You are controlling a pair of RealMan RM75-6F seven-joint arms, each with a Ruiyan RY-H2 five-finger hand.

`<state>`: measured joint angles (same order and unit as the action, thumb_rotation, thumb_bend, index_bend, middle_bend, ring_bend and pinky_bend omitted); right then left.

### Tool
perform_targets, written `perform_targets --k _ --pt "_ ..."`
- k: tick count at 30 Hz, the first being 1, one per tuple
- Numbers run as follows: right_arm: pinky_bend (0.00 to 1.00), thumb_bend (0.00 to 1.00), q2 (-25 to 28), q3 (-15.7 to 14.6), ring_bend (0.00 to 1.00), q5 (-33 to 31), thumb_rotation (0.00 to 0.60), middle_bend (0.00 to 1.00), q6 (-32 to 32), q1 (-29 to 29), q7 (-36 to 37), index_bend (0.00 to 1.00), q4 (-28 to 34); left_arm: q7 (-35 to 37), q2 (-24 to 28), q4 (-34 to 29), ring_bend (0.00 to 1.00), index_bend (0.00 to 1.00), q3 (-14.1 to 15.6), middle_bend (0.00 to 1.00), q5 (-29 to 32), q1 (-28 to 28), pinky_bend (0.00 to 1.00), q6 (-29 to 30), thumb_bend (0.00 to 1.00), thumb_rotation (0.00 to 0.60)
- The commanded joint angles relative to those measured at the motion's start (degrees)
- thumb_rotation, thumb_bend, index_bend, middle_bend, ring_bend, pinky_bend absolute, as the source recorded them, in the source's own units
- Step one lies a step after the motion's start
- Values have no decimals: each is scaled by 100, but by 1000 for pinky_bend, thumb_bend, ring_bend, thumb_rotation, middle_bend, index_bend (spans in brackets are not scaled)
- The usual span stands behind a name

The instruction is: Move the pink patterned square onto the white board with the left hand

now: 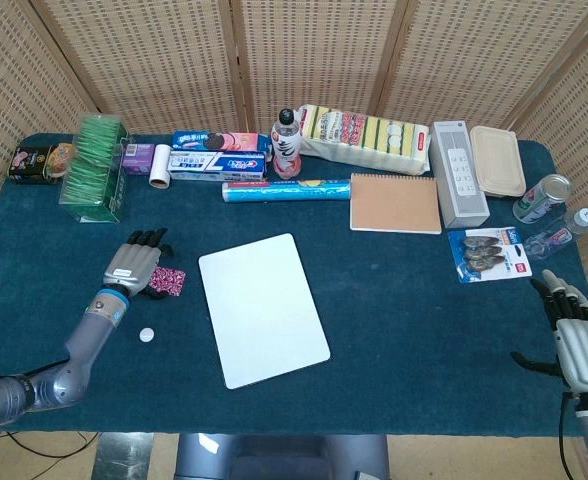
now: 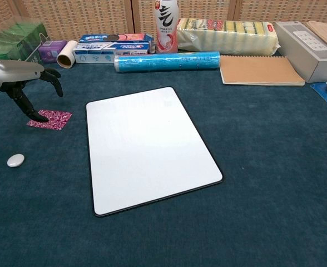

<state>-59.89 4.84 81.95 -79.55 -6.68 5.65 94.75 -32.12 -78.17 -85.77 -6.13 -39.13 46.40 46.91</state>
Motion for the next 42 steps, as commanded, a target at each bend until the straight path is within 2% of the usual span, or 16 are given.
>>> perform_targets --k 1,7,42 --pt "0 0 0 16 0 -39 600 0 28 -11 -6 21 -1 20 -66 134 0 253 86 0 4 36 15 -88 170 600" --pt "0 0 -12 21 0 -65 600 0 43 -17 -39 22 2 84 -221 374 0 253 198 0 -14 93 15 -185 172 600" --pt "0 0 30 19 0 -62 600 0 55 -14 40 21 13 167 -240 412 0 252 384 0 271 211 15 -114 183 600"
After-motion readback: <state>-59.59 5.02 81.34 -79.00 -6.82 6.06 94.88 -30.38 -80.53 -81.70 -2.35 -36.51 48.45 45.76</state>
